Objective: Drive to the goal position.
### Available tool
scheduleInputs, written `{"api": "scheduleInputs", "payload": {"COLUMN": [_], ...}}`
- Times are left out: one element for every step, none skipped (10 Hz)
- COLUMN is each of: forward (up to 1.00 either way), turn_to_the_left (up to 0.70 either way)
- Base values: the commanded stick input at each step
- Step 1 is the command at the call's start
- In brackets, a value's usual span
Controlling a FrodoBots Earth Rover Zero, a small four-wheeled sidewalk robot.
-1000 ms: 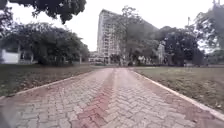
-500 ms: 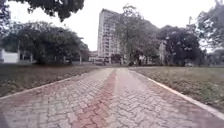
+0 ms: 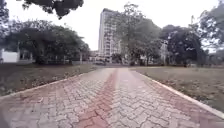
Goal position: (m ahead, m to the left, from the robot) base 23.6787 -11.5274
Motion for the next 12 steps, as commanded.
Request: {"api": "scheduleInputs", "payload": {"forward": [0.70,0.70,0.70,0.70,0.70,0.70,0.70,0.70,0.70,0.70,0.70,0.70], "turn_to_the_left": [0.00,0.00,0.00,0.00,0.00,0.00,0.00,0.00,0.00,0.00,0.00,0.00]}}
